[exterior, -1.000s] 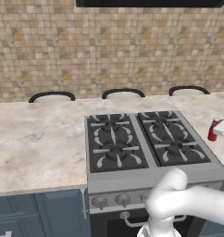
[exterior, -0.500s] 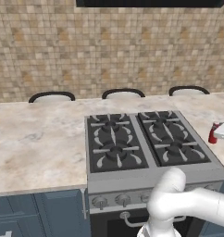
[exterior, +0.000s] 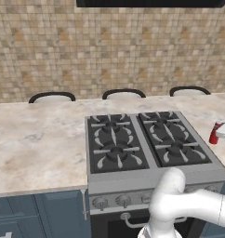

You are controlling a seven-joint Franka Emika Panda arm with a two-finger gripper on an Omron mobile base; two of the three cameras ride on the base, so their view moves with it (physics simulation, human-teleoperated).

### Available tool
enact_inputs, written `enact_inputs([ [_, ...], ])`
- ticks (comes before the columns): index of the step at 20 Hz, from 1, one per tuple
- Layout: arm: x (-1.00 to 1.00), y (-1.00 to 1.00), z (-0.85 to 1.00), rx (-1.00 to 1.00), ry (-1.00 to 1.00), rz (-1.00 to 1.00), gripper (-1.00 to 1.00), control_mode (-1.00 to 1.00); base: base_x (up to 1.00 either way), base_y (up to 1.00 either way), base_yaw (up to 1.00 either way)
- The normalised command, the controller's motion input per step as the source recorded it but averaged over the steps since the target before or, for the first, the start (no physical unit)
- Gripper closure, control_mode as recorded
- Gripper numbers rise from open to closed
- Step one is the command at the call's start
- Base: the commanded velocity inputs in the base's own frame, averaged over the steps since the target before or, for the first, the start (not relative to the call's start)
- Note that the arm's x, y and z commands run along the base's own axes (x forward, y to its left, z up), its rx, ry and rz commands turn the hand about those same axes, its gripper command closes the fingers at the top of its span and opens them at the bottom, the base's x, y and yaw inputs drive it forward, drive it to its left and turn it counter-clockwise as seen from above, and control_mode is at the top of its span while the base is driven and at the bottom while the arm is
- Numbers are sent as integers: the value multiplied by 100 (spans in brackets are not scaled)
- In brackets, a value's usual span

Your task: Collect the turmeric, ketchup, and shaker from the cabinet and place them next to the stove.

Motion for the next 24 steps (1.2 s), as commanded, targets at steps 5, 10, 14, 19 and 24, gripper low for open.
enact_inputs([
  [5, 8, -6, -26, -1, 0, 0, -100, -100, 0, 0, 0],
  [10, 0, 0, -19, -3, 0, 0, -100, -100, 0, 0, 0],
  [14, -2, 6, 1, 0, 0, 0, -100, -100, 0, 0, 0],
  [19, -5, 8, 18, -2, -1, -1, -100, -100, 0, 0, 0],
  [24, -16, 4, 41, -3, -3, -2, -100, -100, 0, 0, 0],
])
